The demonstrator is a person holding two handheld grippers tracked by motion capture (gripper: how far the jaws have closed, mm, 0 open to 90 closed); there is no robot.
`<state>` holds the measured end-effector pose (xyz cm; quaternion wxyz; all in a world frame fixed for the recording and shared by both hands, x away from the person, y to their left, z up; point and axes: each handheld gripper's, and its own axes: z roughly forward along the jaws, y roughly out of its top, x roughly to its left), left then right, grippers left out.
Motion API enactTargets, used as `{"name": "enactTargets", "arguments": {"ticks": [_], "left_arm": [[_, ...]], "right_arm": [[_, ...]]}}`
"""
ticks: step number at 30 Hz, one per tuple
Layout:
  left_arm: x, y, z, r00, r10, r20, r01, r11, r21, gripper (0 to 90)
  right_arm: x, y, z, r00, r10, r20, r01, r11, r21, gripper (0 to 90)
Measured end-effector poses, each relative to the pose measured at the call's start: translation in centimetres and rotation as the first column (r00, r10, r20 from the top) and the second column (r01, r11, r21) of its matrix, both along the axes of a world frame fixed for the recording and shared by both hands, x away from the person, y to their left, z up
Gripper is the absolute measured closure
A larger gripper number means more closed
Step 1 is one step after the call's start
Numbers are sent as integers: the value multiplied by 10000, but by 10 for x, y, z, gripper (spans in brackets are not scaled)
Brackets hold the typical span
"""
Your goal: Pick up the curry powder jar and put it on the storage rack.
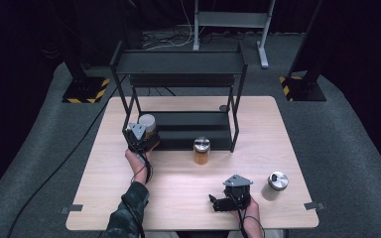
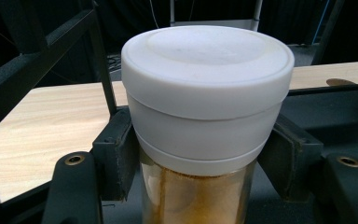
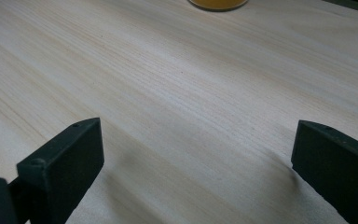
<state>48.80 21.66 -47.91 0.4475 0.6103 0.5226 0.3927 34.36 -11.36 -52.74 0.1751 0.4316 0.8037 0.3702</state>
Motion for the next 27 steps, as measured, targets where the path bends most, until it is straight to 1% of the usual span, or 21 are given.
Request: {"name": "enactTargets", "arguments": {"ticks": [6, 10, 15, 18, 21, 22, 23, 25, 27], "left_arm": [[-1, -1, -1, 9999, 97, 38, -97, 9999, 23, 342], [-1, -2, -1, 9998, 206, -5, -206, 9998, -11, 332], [-2, -1, -5, 9994, 262, -212, -264, 9996, -84, 308], [-4, 0, -5, 9985, 415, -357, -419, 9990, -131, 255], [-7, 2, -4, 9978, 527, -402, -537, 9983, -240, 210], [-8, 2, -3, 9977, 535, -405, -546, 9981, -271, 175], [-9, 3, -3, 9980, 472, -423, -487, 9982, -363, 175], [-12, 5, -1, 9983, 331, -475, -354, 9982, -486, 124], [-15, 6, -1, 9989, 213, -412, -235, 9983, -539, 85]], "right_arm": [[0, 0, 0, 10000, -2, 5, 2, 10000, 14, 15], [0, 0, 0, 10000, 1, 4, -1, 10000, 17, 15], [0, 0, 0, 10000, -3, 26, 2, 10000, 31, 15], [0, 0, 0, 10000, 25, 1, -25, 10000, 35, 15], [0, 0, 0, 10000, 27, 2, -27, 10000, 32, 15], [0, 0, 0, 10000, 23, -6, -23, 10000, 33, 15], [0, 0, 0, 10000, 23, -6, -23, 10000, 33, 15], [0, 0, 0, 10000, 28, 1, -28, 10000, 34, 15], [0, 0, 0, 10000, 26, -5, -26, 10000, 35, 15]]}}
